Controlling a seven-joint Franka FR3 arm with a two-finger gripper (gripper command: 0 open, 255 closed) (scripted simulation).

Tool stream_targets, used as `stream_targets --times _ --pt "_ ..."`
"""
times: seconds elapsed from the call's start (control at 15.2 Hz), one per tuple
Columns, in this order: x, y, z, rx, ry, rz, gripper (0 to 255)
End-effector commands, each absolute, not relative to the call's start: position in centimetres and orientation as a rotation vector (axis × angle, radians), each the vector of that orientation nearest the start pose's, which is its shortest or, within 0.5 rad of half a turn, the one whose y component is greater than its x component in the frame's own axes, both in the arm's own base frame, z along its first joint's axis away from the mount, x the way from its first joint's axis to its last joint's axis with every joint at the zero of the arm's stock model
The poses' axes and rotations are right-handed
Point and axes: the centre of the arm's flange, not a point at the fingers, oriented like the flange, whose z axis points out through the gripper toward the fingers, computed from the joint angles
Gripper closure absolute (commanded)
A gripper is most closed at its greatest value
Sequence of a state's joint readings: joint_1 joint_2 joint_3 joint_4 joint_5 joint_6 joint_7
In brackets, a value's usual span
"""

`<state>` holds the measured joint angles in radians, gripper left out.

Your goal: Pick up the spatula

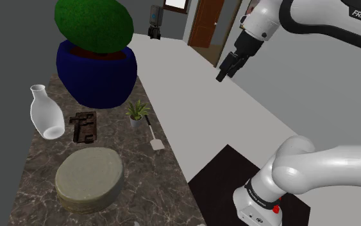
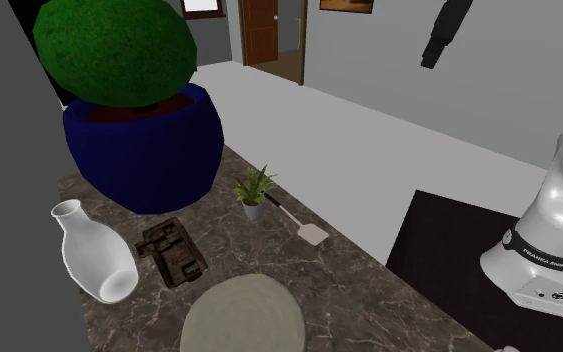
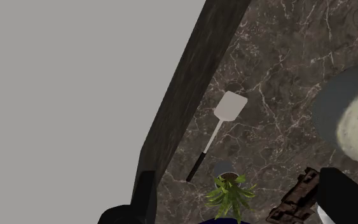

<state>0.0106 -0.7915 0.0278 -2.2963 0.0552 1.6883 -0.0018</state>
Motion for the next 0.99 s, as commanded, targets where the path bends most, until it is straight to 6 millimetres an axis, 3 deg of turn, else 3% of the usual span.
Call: stream_targets --times 0.0,0.92 --pt "31.7 2.1 63.2 -3.090 -0.050 -0.283 0" --pt "42.3 6.7 48.3 -3.108 0.214 -0.215 0"
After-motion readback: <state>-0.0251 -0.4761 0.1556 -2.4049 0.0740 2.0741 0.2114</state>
